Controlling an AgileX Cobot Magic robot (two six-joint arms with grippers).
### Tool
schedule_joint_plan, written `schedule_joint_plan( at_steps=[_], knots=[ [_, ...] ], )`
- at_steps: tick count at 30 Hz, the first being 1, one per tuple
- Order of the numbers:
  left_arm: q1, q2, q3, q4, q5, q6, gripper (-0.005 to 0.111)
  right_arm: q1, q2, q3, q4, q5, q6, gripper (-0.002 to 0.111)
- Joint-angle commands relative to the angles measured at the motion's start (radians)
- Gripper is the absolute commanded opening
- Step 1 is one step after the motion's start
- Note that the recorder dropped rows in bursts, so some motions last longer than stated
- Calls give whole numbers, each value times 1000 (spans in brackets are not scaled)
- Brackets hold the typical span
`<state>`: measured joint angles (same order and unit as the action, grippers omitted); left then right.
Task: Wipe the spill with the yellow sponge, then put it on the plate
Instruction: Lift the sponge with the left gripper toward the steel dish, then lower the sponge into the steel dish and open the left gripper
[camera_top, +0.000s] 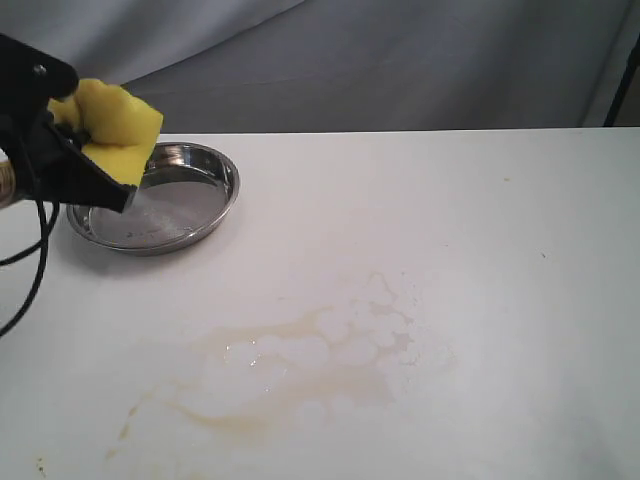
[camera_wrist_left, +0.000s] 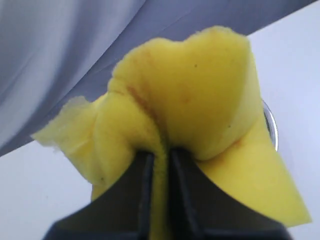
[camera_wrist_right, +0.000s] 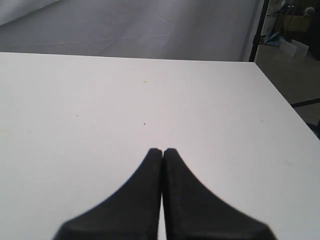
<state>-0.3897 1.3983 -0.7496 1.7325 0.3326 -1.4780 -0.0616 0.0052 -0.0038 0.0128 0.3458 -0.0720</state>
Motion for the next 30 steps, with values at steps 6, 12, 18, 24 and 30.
schedule_joint_plan(
  at_steps=[6, 12, 18, 24, 30],
  knots=[
    [118, -8, -134, 12, -149, 23, 0, 2, -5, 4, 0, -3, 1, 0],
    [122, 96, -197, 12, -162, 69, 0, 2, -5, 4, 0, -3, 1, 0],
    [122, 349, -325, 12, -162, 103, 0, 2, -5, 4, 0, -3, 1, 0],
    [122, 549, -437, 12, -104, 104, 0, 2, -5, 4, 0, -3, 1, 0],
    [122, 613, -445, 12, -64, 97, 5, 2, -5, 4, 0, -3, 1, 0]
  ],
)
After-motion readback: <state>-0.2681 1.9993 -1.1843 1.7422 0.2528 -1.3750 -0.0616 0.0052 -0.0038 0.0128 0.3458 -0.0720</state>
